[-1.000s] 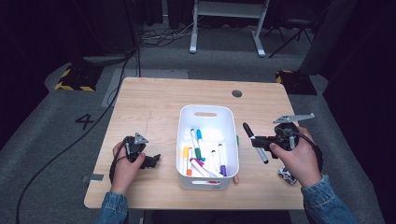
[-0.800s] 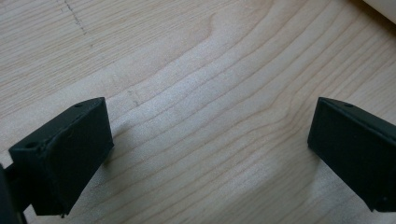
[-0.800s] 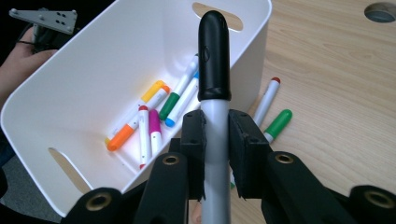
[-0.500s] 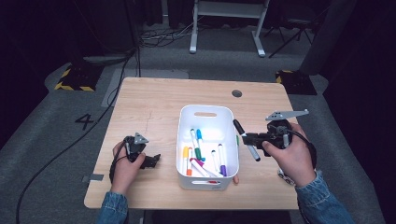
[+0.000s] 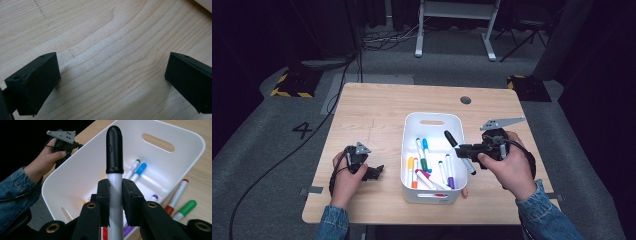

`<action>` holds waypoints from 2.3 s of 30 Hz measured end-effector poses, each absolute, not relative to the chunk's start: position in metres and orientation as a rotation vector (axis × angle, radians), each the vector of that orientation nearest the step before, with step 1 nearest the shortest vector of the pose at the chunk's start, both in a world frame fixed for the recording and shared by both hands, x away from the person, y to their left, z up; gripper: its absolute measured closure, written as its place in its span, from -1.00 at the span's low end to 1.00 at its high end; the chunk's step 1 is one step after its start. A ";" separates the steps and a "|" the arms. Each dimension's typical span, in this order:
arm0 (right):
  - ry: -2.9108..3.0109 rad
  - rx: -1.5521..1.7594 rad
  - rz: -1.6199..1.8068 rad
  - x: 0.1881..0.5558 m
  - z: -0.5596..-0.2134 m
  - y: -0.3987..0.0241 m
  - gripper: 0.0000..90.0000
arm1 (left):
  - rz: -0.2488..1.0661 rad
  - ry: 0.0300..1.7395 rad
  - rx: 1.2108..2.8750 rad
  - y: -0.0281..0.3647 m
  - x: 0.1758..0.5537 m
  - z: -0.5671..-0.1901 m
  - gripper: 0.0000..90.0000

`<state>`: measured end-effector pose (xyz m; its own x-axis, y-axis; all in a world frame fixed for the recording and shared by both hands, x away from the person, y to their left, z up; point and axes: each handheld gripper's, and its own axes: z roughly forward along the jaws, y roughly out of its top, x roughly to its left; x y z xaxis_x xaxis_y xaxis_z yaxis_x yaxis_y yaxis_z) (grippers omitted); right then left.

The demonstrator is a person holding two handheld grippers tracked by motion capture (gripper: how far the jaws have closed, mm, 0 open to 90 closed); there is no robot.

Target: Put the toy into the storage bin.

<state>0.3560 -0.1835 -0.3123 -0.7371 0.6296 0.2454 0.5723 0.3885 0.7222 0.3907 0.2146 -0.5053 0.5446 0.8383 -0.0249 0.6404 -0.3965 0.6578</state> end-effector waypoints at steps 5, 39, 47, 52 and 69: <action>2.586 1.086 1.294 0.355 -0.315 -0.173 0.71 | 0.413 1.189 2.159 0.214 0.391 -0.505 -1.00; 2.737 1.053 1.133 0.352 -0.359 -0.147 0.71 | 0.414 1.187 2.163 0.215 0.391 -0.505 -1.00; 2.779 1.026 1.060 0.351 -0.370 -0.139 0.68 | 0.413 1.190 2.158 0.214 0.391 -0.505 -1.00; 2.736 1.019 1.142 0.348 -0.370 -0.142 0.25 | 0.416 1.188 2.161 0.215 0.391 -0.505 -1.00; 2.552 1.140 1.264 0.357 -0.349 -0.187 0.15 | 0.418 1.187 2.164 0.215 0.391 -0.505 -1.00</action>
